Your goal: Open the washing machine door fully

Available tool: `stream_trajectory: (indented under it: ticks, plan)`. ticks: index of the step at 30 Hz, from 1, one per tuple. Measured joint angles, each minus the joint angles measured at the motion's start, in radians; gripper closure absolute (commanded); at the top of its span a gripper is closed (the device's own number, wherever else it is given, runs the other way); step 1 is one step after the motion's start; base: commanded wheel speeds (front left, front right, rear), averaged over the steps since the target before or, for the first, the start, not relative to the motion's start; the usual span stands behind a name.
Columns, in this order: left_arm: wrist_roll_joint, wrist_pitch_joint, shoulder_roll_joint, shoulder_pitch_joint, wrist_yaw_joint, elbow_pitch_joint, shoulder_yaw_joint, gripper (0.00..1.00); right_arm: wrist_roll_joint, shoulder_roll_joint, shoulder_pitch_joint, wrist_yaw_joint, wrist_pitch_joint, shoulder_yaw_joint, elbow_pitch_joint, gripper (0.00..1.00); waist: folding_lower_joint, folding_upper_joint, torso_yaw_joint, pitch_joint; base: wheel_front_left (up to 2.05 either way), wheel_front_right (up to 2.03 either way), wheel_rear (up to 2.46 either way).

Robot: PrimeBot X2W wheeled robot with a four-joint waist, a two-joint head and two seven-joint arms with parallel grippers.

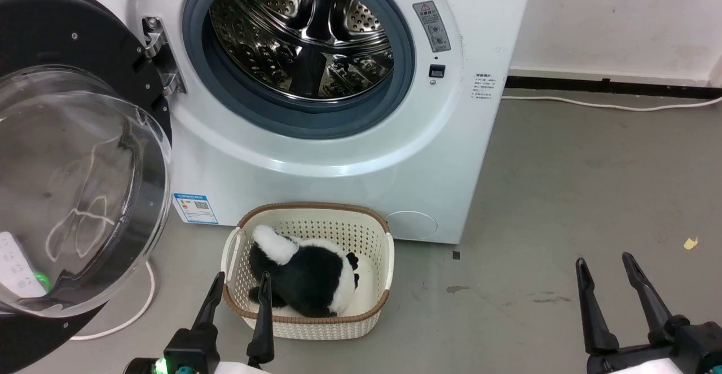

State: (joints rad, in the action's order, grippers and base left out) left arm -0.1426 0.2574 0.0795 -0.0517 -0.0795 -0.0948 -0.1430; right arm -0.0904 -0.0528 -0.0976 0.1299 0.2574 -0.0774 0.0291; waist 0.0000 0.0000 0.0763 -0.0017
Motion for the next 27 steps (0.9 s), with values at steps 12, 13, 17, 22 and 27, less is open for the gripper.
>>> stream_trajectory:
  ticks: [12, 13, 17, 22, 27]
  plan:
    - [-0.001, -0.003, 0.000, 0.000, 0.004, 0.000, 0.004, 1.00, 0.002, 0.000, 0.000, 0.000, -0.002, 0.004, -0.002, 1.00, 0.0001, 0.0000, -0.001, -0.005, 0.00, 0.00, 0.00]
    - [-0.001, -0.006, 0.000, 0.000, 0.004, 0.001, 0.005, 1.00, 0.002, 0.000, 0.000, 0.000, -0.006, 0.004, -0.002, 1.00, 0.0001, 0.0000, -0.002, -0.005, 0.00, 0.00, 0.00]
    - [0.000, -0.018, -0.001, 0.000, 0.004, 0.002, 0.011, 1.00, 0.002, 0.000, 0.001, 0.000, -0.018, 0.007, -0.003, 1.00, 0.0001, 0.0000, -0.005, -0.004, 0.00, 0.00, 0.00]
    - [0.009, -0.028, -0.002, 0.000, 0.009, 0.005, 0.019, 1.00, 0.006, 0.000, 0.003, 0.000, -0.027, 0.011, -0.003, 1.00, 0.0000, 0.0000, -0.008, -0.004, 0.00, 0.00, 0.00]
    - [0.010, -0.038, -0.002, 0.000, 0.012, 0.008, 0.024, 1.00, 0.010, 0.000, 0.003, 0.000, -0.037, 0.015, -0.003, 1.00, 0.0001, 0.0000, -0.011, -0.004, 0.00, 0.00, 0.00]
